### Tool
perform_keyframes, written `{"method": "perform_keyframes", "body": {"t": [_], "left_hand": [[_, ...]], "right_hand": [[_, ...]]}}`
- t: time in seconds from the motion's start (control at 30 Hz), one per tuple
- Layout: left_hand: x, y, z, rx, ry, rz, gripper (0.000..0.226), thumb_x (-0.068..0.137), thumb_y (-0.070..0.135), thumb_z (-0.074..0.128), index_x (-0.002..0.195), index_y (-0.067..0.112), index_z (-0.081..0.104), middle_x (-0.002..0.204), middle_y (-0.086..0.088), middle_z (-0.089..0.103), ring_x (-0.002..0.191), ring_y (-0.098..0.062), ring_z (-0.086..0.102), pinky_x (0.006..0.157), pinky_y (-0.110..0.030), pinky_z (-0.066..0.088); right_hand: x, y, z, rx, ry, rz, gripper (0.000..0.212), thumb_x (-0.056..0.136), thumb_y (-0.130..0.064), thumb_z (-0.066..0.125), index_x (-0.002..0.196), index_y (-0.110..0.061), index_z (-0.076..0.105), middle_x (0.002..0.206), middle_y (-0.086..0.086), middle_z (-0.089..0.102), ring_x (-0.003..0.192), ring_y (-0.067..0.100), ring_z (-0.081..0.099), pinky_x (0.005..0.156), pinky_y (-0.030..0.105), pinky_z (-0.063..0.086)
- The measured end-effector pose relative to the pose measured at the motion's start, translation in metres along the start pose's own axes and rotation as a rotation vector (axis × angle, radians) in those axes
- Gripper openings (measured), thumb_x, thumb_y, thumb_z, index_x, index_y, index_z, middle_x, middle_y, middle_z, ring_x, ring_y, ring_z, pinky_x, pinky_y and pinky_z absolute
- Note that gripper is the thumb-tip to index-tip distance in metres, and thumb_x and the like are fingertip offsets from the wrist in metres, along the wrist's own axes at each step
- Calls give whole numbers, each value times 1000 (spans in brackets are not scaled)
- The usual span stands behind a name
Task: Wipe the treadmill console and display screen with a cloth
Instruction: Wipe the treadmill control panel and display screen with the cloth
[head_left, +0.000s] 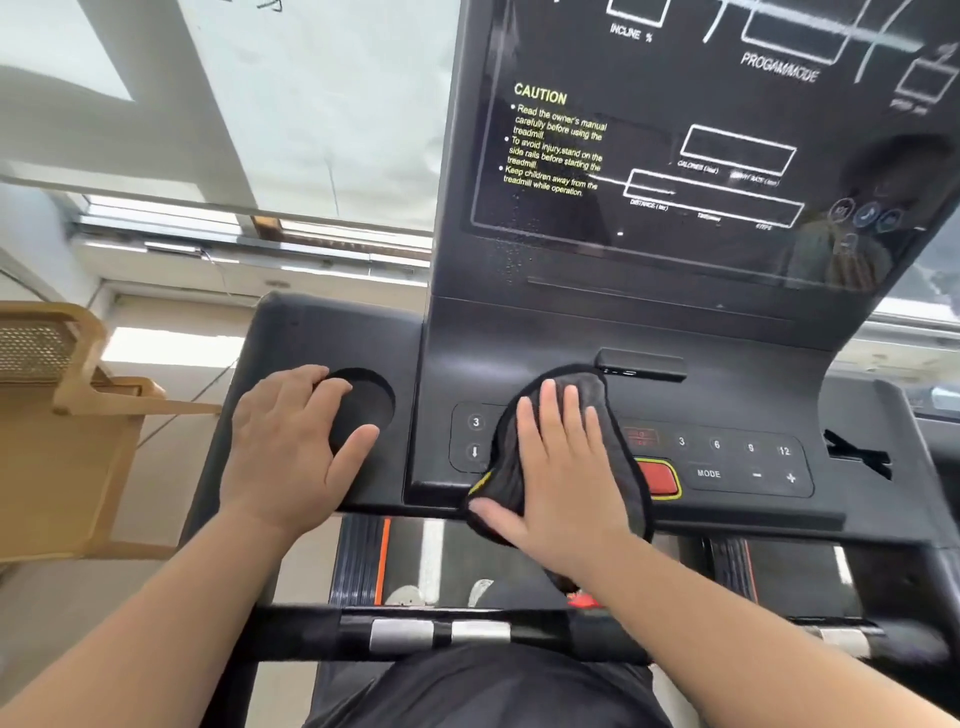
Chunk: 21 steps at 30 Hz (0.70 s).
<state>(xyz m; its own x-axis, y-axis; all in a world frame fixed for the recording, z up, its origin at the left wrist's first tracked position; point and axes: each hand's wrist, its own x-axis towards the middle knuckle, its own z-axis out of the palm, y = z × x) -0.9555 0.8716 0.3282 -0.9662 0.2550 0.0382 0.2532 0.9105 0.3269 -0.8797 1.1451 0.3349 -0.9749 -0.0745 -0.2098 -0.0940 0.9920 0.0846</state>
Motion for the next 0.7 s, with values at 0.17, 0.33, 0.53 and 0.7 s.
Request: {"method": "perform_keyframes", "body": {"t": [0.17,0.33,0.53,0.7], "left_hand": [[1,1,-2,-21,24,-7,60,95,54,33,123,11,63,133,-13,60,125,-38,51,104,-54,38],[0,5,-1,23,15,-41,57,95,51,34,127,12,62,135,-11,59,125,-35,51,106,-52,38],[1,11,-4,62,-5,-63,56,95,49,35,127,12,62,135,-11,59,124,-35,52,105,-52,40],[2,12,-7,97,-11,-58,56,96,46,31,131,13,60,135,-10,57,122,-35,52,104,-52,40]], "right_hand": [[29,-54,-8,56,54,-274,98,91,-78,29,164,-15,13,173,10,6,159,36,-1,127,59,4],[15,9,2,-9,61,-516,96,89,-78,39,164,-22,19,172,4,13,159,30,8,126,54,11],[30,78,-8,17,-6,-418,112,82,-94,28,165,-23,2,172,3,-13,158,24,-18,128,53,-3],[80,23,-25,80,121,-443,106,87,-87,29,165,-19,6,173,5,-11,158,26,-17,126,51,-12]]}}
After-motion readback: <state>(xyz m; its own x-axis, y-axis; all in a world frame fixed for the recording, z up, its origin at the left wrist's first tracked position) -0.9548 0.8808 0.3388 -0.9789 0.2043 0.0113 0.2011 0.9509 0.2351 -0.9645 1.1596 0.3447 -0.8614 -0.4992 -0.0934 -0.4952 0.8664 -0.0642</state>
